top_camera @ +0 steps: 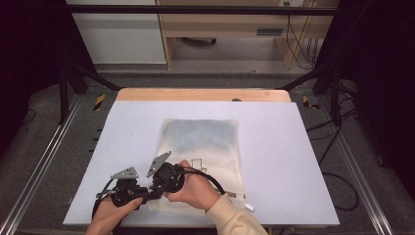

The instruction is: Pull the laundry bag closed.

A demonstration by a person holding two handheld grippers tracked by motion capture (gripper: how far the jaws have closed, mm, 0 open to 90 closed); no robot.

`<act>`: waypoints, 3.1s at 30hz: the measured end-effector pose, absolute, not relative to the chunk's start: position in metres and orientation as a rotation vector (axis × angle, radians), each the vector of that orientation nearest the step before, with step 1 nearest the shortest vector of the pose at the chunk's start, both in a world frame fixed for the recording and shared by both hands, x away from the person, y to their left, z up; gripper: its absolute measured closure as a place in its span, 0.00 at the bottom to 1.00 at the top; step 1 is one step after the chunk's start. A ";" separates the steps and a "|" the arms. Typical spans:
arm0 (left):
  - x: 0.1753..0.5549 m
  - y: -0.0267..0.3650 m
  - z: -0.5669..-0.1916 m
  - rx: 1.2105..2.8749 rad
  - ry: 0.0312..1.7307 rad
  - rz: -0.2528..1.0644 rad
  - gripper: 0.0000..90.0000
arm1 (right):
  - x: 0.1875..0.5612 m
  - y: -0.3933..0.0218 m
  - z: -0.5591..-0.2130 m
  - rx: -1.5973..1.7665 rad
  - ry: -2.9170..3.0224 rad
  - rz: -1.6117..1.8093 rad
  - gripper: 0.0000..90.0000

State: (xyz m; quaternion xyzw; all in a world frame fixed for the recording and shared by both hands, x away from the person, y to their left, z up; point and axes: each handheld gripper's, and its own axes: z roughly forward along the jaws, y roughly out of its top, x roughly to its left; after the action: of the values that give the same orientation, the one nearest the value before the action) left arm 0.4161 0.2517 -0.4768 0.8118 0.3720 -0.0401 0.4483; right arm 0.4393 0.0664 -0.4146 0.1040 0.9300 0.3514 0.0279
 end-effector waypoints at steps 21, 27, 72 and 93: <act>0.415 0.250 -0.473 2.024 0.933 -0.071 0.92 | 0.436 0.067 -0.421 0.278 2.866 0.935 0.91; 0.414 0.250 -0.472 2.016 0.937 -0.063 0.92 | 0.438 0.061 -0.422 0.275 2.877 0.889 0.91; 0.407 0.234 -0.474 2.045 0.878 -0.068 0.92 | 0.435 0.024 -0.428 0.342 2.893 0.857 0.91; 0.407 0.232 -0.473 2.048 0.878 -0.071 0.92 | 0.435 0.013 -0.431 0.359 2.893 0.864 0.91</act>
State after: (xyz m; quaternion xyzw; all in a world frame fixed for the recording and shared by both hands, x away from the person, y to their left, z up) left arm 0.4070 0.2325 -0.4735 0.8247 0.3537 -0.0287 0.4404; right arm 0.4346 0.0129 -0.4308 0.1181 0.9503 0.2838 0.0504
